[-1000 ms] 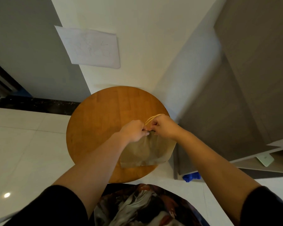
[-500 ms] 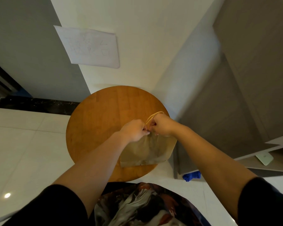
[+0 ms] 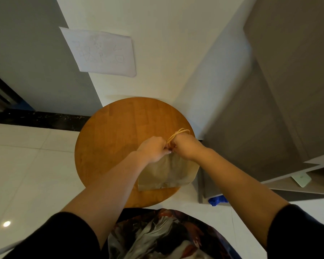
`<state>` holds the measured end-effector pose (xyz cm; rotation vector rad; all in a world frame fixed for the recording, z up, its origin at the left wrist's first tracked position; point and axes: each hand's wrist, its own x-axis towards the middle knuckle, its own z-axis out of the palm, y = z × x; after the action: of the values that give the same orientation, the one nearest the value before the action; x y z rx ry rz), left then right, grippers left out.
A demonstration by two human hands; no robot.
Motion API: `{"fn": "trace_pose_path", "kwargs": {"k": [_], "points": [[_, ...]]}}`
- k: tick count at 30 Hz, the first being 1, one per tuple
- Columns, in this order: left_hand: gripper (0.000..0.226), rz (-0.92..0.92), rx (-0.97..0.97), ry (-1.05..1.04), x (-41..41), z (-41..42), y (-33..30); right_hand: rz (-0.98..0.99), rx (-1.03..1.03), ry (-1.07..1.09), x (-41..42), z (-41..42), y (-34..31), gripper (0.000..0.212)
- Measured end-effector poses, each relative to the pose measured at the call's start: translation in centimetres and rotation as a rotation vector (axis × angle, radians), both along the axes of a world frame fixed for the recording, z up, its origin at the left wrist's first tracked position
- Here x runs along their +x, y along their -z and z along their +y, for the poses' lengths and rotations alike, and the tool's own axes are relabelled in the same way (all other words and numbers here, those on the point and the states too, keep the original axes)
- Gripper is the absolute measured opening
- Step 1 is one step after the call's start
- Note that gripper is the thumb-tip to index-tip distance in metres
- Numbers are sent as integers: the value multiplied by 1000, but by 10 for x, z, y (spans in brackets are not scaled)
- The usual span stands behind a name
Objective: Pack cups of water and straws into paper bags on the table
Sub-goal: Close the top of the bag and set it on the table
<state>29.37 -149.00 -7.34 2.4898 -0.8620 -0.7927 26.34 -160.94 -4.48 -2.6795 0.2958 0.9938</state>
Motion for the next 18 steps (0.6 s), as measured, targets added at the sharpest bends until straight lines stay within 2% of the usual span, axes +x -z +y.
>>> {"fn": "trace_pose_path", "kwargs": {"k": [3, 6, 13, 18], "points": [[33, -23, 78, 81, 7, 5, -1, -131, 11, -107, -14, -5, -1, 21], [17, -56, 175, 139, 17, 15, 0, -177, -127, -236, -17, -10, -3, 11], [15, -47, 67, 80, 34, 30, 3, -266, -275, -339, -1, -14, -3, 18], [14, -230, 12, 93, 67, 31, -13, -335, -322, -298, 28, -20, -9, 25]]}}
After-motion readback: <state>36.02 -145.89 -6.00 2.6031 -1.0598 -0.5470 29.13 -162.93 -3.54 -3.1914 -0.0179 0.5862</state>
